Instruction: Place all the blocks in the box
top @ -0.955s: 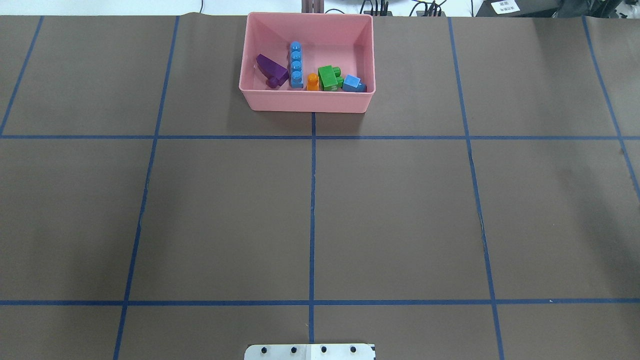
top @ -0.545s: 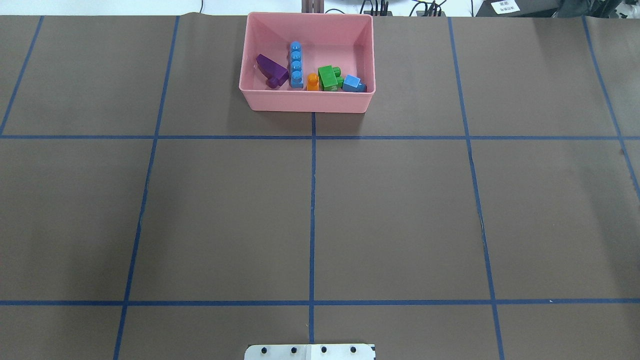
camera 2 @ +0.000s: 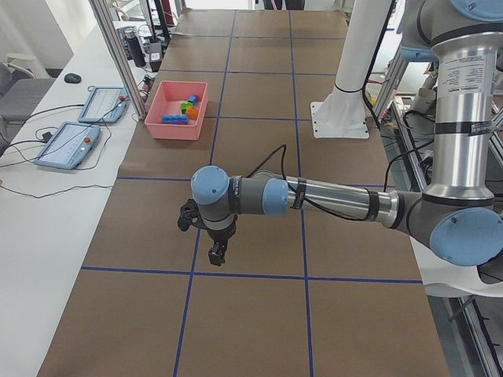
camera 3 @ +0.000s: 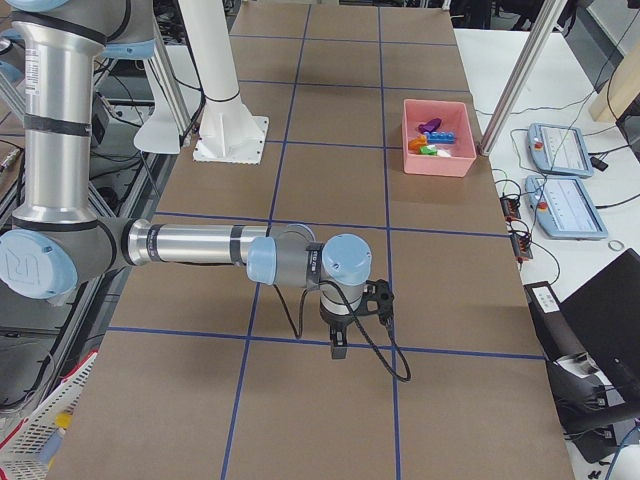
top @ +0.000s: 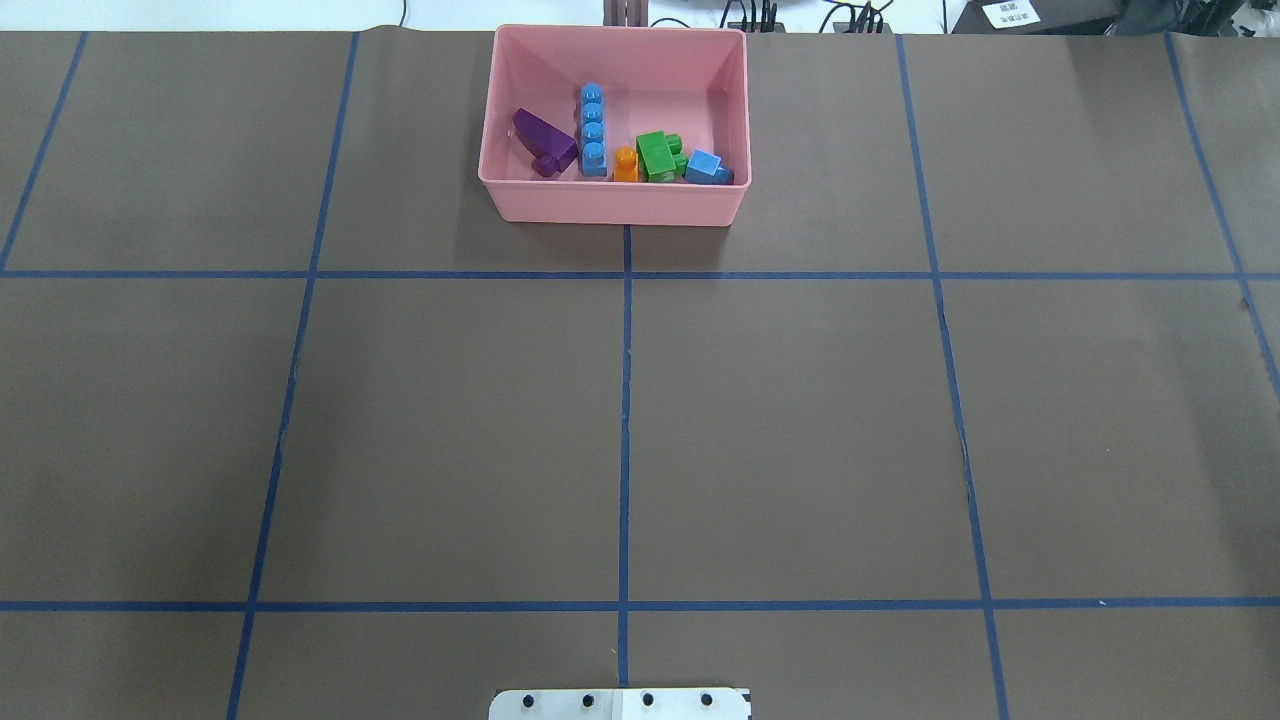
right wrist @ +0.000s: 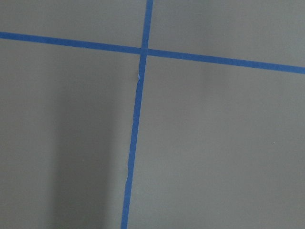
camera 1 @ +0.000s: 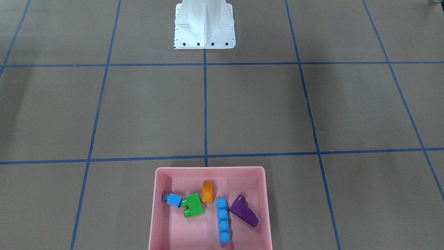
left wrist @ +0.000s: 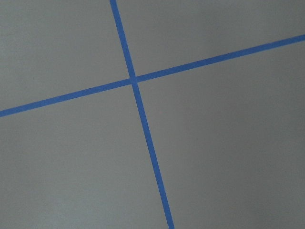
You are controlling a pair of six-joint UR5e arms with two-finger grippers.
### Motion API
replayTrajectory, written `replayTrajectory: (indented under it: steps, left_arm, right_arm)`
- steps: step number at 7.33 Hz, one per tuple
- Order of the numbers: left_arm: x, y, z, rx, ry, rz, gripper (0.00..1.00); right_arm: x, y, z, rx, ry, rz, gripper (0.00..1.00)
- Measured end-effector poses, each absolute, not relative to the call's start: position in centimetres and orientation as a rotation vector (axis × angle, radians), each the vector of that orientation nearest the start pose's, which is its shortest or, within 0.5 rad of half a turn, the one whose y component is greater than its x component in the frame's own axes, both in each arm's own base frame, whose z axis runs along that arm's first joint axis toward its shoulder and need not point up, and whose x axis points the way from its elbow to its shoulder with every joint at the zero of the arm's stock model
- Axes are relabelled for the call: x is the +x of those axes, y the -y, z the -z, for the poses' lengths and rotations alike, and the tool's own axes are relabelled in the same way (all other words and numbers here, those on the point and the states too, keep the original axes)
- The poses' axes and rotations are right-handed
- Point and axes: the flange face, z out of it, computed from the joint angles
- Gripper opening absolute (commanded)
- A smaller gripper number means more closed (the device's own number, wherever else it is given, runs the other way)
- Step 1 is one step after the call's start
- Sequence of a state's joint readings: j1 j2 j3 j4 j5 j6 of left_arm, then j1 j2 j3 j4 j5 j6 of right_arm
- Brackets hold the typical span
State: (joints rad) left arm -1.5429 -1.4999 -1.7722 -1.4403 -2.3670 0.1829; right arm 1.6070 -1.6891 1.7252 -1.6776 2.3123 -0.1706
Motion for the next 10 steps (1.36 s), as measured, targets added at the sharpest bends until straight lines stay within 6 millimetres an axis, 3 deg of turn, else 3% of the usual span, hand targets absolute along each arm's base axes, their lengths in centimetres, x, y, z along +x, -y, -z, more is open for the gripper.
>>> replayTrajectory:
  steps: [6, 8, 10]
  left_arm:
    - [-5.2, 43.5, -59.3, 0.063, -0.781, -0.157, 1.0]
    - [-5.4, 41.8, -60.6, 0.054, -0.749, -0.155, 1.0]
    - [-5.4, 41.9, -61.3, 0.045, -0.75, -0.151, 1.0]
  right_arm:
    - [8.8, 42.2, -66.3, -0.018, 0.745, 0.074, 1.0]
    - [9.1, 41.7, -66.9, -0.027, 0.737, 0.062, 1.0]
    - [9.1, 41.5, -66.9, -0.026, 0.741, 0.061, 1.0]
